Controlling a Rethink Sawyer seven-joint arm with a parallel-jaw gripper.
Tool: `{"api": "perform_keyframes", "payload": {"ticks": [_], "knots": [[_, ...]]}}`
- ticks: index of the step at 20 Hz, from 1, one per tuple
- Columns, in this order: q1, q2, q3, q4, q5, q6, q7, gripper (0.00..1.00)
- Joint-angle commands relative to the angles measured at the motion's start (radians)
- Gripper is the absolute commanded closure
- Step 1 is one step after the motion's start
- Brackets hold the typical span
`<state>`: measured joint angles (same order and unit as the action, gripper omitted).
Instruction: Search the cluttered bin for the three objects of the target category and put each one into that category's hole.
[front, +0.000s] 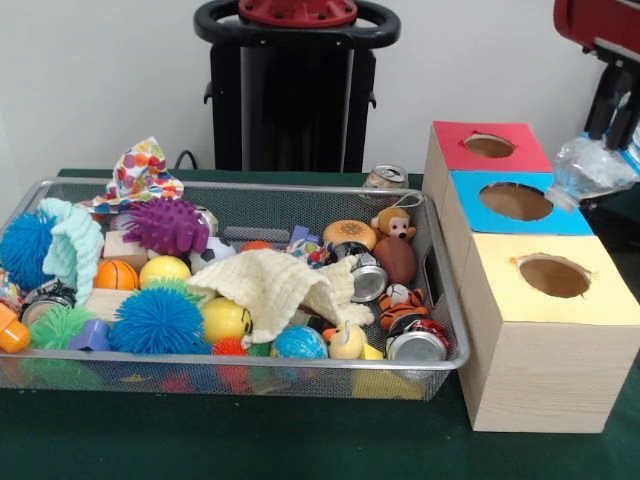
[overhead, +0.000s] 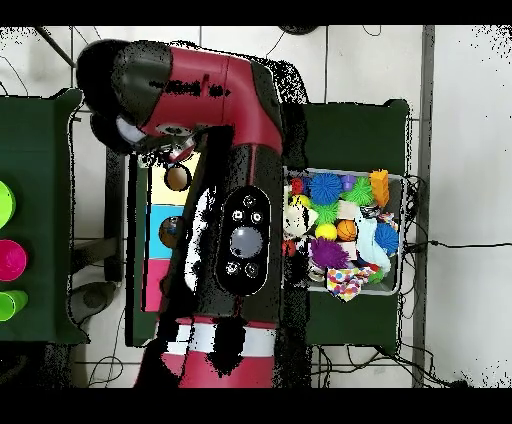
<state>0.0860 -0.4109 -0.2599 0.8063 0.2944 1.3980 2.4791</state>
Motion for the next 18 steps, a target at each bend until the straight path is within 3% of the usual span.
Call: {"api": "perform_keyframes", "payload": {"ticks": [1,7,18], "knots": [[0.017,-0.060,0.010,0.338,0.019,-0.172,0.237,1.00],[0.046,-0.094,-0.002,0.455,0.010,-0.257,0.202,1.00],[0.083,-0.183,-0.023,0.619,-0.003,-0.312,0.152,1.00]]}}
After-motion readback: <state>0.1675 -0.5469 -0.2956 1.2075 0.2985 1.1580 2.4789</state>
